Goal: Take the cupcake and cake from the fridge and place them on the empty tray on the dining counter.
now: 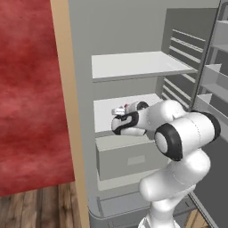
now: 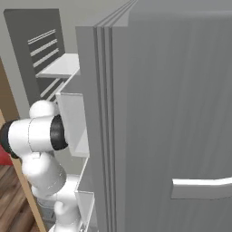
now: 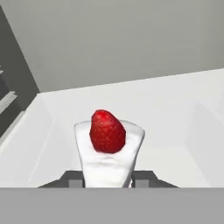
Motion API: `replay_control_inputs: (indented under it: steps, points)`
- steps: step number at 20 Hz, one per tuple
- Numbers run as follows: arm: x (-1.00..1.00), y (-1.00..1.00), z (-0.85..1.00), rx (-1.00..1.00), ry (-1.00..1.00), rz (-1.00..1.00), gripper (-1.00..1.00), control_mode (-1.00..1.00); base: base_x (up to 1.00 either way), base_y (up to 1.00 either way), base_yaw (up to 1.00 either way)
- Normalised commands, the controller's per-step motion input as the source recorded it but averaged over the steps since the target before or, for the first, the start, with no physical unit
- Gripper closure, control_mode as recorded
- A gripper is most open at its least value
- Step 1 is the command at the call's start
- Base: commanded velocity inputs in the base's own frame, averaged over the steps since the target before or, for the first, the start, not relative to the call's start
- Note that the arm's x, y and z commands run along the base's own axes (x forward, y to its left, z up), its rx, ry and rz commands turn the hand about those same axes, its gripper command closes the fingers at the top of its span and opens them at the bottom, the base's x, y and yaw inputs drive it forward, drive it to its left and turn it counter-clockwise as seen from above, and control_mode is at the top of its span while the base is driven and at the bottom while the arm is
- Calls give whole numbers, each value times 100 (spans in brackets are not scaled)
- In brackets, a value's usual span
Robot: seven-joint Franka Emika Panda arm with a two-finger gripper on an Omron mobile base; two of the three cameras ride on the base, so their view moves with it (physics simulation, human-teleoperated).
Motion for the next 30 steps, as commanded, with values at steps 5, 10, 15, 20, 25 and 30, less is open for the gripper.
replay_control_inputs:
  steps: [5, 10, 15, 20, 25, 30]
  points:
    - [-83, -32, 96, 15, 7, -1, 100, -100, 0, 0, 0]
    - [-81, -32, 63, 6, 10, -2, 100, -100, 0, 0, 0]
    - [-85, -16, 36, 0, 0, -8, 100, -100, 0, 0, 0]
    - [-95, 0, 39, -5, -2, -9, 100, -100, 0, 0, 0]
    - [-88, -16, 38, -3, 4, -1, 100, -100, 0, 0, 0]
    - [-100, -3, 73, -4, 2, 10, 100, -100, 0, 0, 0]
